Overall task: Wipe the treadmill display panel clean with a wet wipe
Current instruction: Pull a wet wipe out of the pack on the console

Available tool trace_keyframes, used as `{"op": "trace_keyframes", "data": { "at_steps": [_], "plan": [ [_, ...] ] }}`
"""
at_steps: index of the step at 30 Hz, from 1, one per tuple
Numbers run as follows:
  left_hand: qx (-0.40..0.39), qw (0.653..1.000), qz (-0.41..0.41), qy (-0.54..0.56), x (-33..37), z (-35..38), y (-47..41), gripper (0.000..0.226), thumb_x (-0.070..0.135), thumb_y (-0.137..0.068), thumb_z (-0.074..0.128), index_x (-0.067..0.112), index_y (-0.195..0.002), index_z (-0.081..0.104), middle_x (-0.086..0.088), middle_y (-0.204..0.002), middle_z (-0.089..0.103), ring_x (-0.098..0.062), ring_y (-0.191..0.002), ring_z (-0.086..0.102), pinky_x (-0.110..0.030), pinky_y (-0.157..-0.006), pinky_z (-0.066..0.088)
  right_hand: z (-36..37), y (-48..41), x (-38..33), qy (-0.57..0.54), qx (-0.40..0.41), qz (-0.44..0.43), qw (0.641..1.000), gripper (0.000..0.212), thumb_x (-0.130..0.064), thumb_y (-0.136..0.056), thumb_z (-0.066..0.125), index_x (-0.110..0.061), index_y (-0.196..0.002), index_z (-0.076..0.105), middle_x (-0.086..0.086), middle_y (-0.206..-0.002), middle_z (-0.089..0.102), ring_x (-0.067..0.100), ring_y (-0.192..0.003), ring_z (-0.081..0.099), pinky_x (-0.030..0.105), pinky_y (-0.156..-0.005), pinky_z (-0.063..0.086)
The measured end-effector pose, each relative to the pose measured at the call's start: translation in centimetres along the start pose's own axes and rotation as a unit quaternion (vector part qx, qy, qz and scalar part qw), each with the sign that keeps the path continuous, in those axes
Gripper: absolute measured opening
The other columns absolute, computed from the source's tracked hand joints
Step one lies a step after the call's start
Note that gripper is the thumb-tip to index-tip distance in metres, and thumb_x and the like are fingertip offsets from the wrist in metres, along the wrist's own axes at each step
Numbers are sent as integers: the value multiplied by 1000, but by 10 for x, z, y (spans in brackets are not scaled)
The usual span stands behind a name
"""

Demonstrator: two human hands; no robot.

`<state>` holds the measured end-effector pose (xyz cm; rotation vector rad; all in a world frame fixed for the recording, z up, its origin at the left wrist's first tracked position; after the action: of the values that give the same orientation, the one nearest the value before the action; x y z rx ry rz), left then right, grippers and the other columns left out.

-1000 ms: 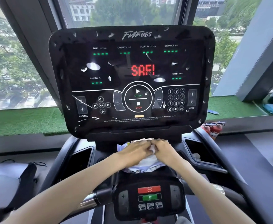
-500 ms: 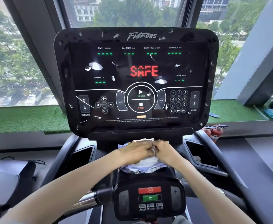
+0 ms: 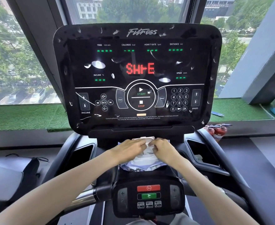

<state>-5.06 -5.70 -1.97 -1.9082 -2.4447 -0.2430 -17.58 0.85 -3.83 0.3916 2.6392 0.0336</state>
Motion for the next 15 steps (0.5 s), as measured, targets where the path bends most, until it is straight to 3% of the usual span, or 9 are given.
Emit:
{"op": "trace_keyframes", "data": {
  "at_steps": [2,4,7,11,13,15],
  "plan": [
    [29,1000,-2,-9,-1,-3,3,26,-2,-87,45,4,-111,52,-12,-118,52,-31,-110,50,-40,-77,41,2,0,-7,13,-9,-10,1000,31,-8,-84,51,-19,-109,65,7,-110,63,26,-104,58,33,-82,48],
    [46,999,-9,-12,-3,-3,4,25,-8,-80,47,8,-99,51,-7,-106,54,-28,-100,55,-37,-67,40,6,-1,-14,31,-32,-17,999,24,-13,-84,54,-18,-104,64,9,-105,63,28,-102,57,34,-79,47],
    [54,998,-21,2,-4,3,4,27,-7,-83,47,6,-106,52,-7,-113,54,-27,-103,55,-36,-75,42,7,-3,-21,27,-23,-4,999,16,-17,-86,52,-18,-97,63,8,-102,63,28,-99,58,35,-77,48],
    [69,997,-23,3,-8,0,11,8,8,-93,47,5,-99,51,-9,-113,53,-28,-105,55,-40,-74,43,4,-3,-17,-28,-5,6,1000,20,-11,-85,48,-19,-78,65,1,-86,67,23,-88,59,35,-74,49],
    [72,997,-25,-8,-9,-2,15,13,11,-94,45,2,-101,52,-11,-113,53,-27,-104,54,-39,-74,41,2,-5,-14,-65,1,4,998,22,-8,-82,50,-23,-69,60,-2,-75,63,23,-76,60,36,-71,50],
    [89,996,-24,0,-8,-1,16,15,7,-93,46,1,-104,54,-12,-112,54,-28,-101,55,-36,-75,41,2,-6,-14,-97,1,-7,995,18,-10,-82,54,-25,-73,58,-7,-74,59,16,-68,56,36,-72,50]
  ]
}}
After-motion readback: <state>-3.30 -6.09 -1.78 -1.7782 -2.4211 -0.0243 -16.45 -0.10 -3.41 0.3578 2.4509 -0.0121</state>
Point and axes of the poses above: each hand's wrist, its own y-axis away from the middle knuckle, its own z-axis out of the palm, x = y × z, the point moved 4 cm from there along -y, towards the middle knuckle
